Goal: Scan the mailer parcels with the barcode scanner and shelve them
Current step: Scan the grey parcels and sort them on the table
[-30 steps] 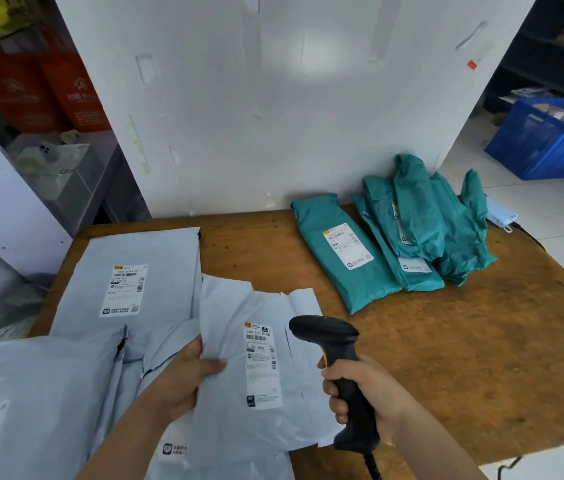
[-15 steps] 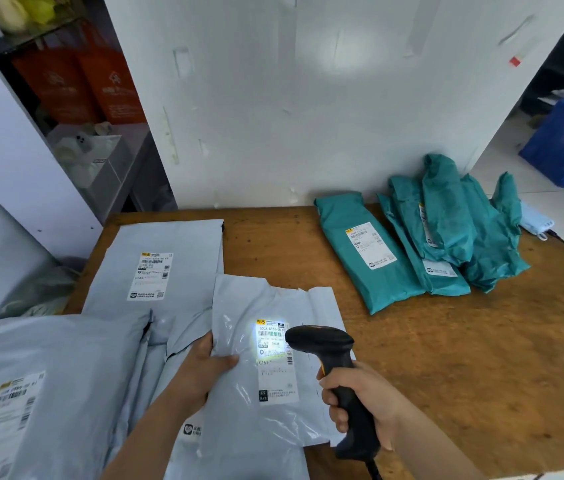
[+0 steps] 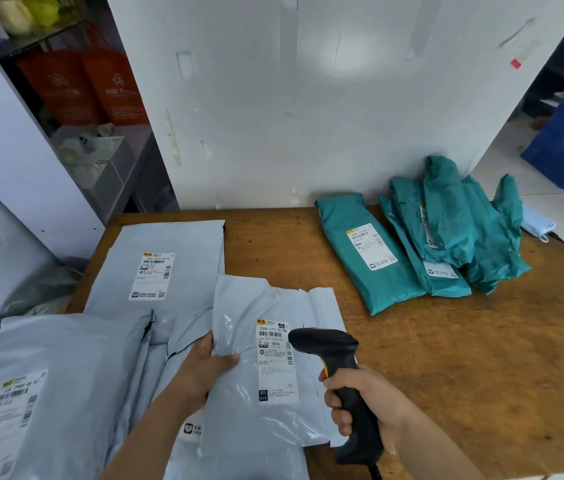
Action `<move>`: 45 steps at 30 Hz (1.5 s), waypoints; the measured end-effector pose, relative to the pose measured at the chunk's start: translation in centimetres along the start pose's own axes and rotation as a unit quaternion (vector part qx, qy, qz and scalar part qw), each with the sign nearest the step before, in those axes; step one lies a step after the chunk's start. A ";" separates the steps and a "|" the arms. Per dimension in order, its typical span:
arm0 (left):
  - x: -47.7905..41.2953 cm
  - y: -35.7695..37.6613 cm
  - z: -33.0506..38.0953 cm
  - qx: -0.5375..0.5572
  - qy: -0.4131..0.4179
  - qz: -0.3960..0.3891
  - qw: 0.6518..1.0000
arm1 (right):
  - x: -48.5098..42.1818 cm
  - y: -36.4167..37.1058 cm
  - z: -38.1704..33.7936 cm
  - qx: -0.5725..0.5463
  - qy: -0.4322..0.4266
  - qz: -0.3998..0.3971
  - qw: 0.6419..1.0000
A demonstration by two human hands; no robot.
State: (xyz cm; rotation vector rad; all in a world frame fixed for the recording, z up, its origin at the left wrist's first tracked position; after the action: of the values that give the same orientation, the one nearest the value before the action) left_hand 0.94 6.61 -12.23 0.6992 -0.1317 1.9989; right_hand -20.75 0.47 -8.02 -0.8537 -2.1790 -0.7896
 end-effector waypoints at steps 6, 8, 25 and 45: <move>0.5 -0.7 0.5 0.006 -0.006 0.017 1.000 | -0.2 -0.9 -0.7 0.012 -0.047 0.029 0.998; 1.4 -2.3 1.4 0.011 -0.009 0.031 0.999 | -0.3 -0.9 -1.3 0.027 -0.069 0.034 0.997; 2.4 -12.9 12.0 -0.380 0.083 0.325 0.862 | -4.2 0.5 -6.8 0.220 -0.135 0.076 0.963; -10.6 -26.5 11.2 -0.328 -0.069 0.377 0.863 | -7.4 -4.2 -10.0 0.197 -0.159 0.214 0.943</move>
State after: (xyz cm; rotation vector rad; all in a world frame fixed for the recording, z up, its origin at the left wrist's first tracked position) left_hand 31.50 7.98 -13.59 0.3465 -1.2809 2.3908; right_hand -16.15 -11.84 -8.73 -1.2399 -2.1890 0.0050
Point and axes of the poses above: each hand's wrist, its own x-axis away from the middle knuckle, its own y-axis out of the palm, z = x × y, the point moved 10 cm from there along -x, towards the middle knuckle, and after that the axes turned 2 degrees about -z, right-handed, at the moved point
